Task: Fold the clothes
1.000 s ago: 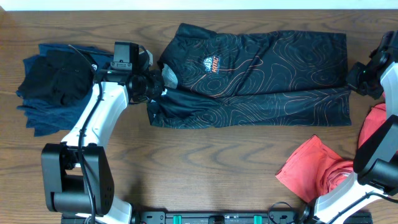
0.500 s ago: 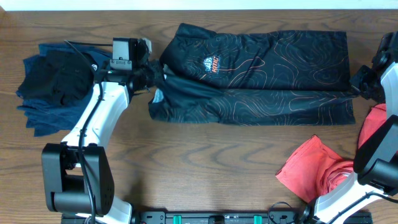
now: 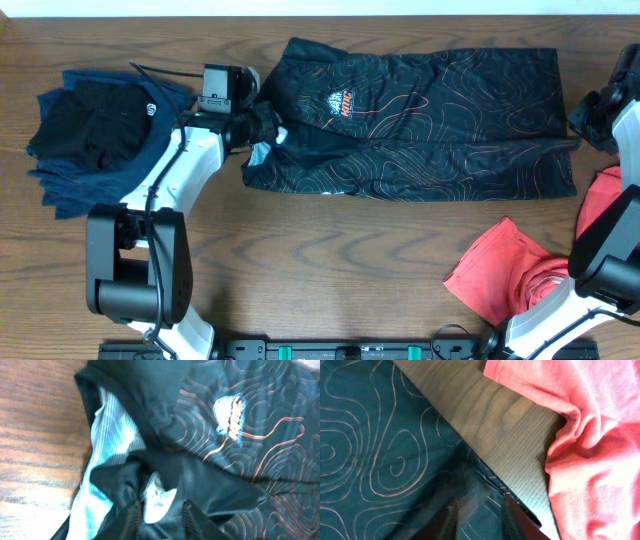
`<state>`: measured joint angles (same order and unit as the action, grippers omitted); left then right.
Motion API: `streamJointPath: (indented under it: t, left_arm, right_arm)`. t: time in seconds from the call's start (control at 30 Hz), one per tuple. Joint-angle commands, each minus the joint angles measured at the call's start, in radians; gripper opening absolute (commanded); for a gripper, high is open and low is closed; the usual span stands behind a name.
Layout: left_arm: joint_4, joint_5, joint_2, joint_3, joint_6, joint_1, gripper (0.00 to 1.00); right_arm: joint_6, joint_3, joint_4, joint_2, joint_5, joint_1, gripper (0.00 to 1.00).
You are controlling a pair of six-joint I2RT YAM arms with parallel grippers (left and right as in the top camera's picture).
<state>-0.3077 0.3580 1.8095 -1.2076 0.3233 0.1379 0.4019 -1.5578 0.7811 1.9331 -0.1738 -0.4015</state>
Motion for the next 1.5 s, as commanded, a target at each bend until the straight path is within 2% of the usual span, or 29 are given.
streamJointPath:
  t: [0.0, 0.23, 0.27, 0.3, 0.43, 0.53, 0.67, 0.87, 1.3, 1.37, 1.4, 1.43, 1.47]
  left_arm:
    - [-0.007, -0.011, -0.003, 0.001, 0.004, -0.002, 0.36]
    - [-0.055, -0.011, -0.024, 0.001, 0.003, -0.002, 0.37]
    - [-0.075, -0.011, -0.026, 0.001, 0.003, -0.002, 0.38]
    - [-0.090, -0.011, -0.026, 0.001, 0.003, -0.003, 0.44]
    - [-0.187, -0.035, -0.025, 0.002, 0.003, -0.004, 0.48]
    - [-0.251, -0.168, -0.025, 0.003, 0.004, -0.004, 0.47]
    - [-0.252, -0.237, -0.020, 0.013, 0.004, -0.004, 0.49]
    - [-0.238, -0.240, 0.006, 0.013, 0.003, -0.009, 0.56]
    - [-0.253, -0.242, 0.142, 0.013, 0.004, -0.010, 0.56]
    - [-0.254, -0.235, 0.152, 0.013, 0.004, -0.010, 0.52]
    - [-0.257, -0.235, 0.153, 0.013, 0.004, -0.010, 0.45]
    - [-0.262, -0.235, 0.153, 0.013, 0.004, -0.010, 0.35]
    - [-0.269, -0.236, 0.152, 0.013, 0.004, -0.010, 0.19]
  right_arm:
    - [-0.014, 0.004, -0.005, 0.011, 0.025, -0.010, 0.33]
    - [-0.071, 0.004, 0.088, 0.011, 0.104, -0.010, 0.33]
    - [-0.071, 0.004, 0.135, 0.011, 0.103, -0.010, 0.33]
    - [-0.071, 0.004, 0.171, 0.011, 0.103, -0.010, 0.33]
    - [-0.073, 0.013, 0.249, 0.018, 0.103, -0.010, 0.32]
    - [-0.082, 0.041, 0.255, 0.018, 0.108, -0.010, 0.32]
    - [-0.086, 0.087, 0.240, 0.018, 0.138, -0.010, 0.31]
    - [-0.090, 0.138, 0.218, 0.018, 0.148, 0.003, 0.31]
    - [-0.104, 0.185, 0.206, 0.019, 0.148, 0.015, 0.31]
    - [-0.104, 0.185, 0.206, 0.018, 0.148, 0.015, 0.31]
    - [-0.104, 0.185, 0.206, 0.019, 0.148, 0.015, 0.31]
    - [-0.104, 0.185, 0.206, 0.018, 0.148, 0.015, 0.31]
    - [-0.104, 0.185, 0.206, 0.018, 0.148, 0.015, 0.31]
